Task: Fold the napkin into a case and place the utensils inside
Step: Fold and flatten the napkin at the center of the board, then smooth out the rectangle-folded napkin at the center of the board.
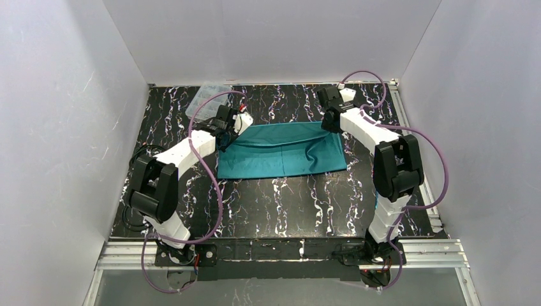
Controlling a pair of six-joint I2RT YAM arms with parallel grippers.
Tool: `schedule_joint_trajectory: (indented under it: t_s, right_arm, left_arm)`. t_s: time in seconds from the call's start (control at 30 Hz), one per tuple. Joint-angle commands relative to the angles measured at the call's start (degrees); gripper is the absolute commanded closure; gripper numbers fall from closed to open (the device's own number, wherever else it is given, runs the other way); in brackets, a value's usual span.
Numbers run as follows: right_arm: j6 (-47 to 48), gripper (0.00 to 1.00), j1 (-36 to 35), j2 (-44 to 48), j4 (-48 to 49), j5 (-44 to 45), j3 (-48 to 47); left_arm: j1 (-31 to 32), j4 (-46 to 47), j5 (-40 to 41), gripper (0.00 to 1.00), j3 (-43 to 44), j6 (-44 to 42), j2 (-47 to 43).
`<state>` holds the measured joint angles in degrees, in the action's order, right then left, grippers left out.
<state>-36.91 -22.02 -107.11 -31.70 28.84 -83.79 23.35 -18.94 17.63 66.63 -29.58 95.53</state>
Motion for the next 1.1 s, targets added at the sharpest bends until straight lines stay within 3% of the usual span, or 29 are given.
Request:
schedule_joint_trajectory:
  t_s: [0.0, 0.07, 0.2, 0.27, 0.37, 0.5, 0.7, 0.83, 0.93, 1.07]
  right_arm:
    - [0.85, 0.99, 0.77, -1.17, 0.82, 2.2, -3.48]
    - [1.01, 0.99, 0.9, -1.9, 1.02, 2.07, -3.87]
    - [1.46, 0.82, 0.91, -4.28, 1.47, 0.82, -5.27]
    - [1.51, 0.74, 0.91, -5.35, 1.36, -0.04, -6.13]
    - [2.08, 0.59, 0.88, -5.92, 1.15, -0.28, -6.99]
    - [3.44, 0.5, 0.92, -4.79, 2.49, 1.07, -7.39]
    - [6.29, 0.32, 0.95, -1.83, 3.06, 2.81, -7.27]
    - [7.17, 0.37, 1.22, 0.92, 3.59, 0.17, -3.89]
    - [8.29, 0.51, 1.26, 3.7, 6.42, -5.39, 0.7]
    - [9.84, 0.79, 1.95, 5.9, 11.36, -16.75, 7.3]
  left_arm:
    - [-0.26, 0.7, 1.09, 1.0, 1.48, 0.14, 0.3]
    - [-0.3, 0.62, 1.24, 1.0, 1.7, 0.15, 0.76]
    - [-0.31, 0.58, 1.27, 0.97, 2.13, 0.44, 0.65]
    - [-0.33, -0.38, 1.04, 0.85, 2.81, 0.39, 0.41]
    - [-0.24, -1.24, 1.72, 0.51, 3.57, 0.34, -0.58]
    - [-0.31, -2.78, -0.28, 0.3, 4.21, 0.64, -3.09]
    - [0.05, -11.75, -8.64, 0.27, 6.26, 1.34, -6.09]
    - [2.24, -13.47, -12.22, 0.28, 1.19, -1.42, -7.84]
    - [3.69, -13.85, -13.15, 0.32, -1.58, -1.63, -6.89]
    - [4.41, -15.54, -15.34, 0.41, -1.38, -1.38, -3.73]
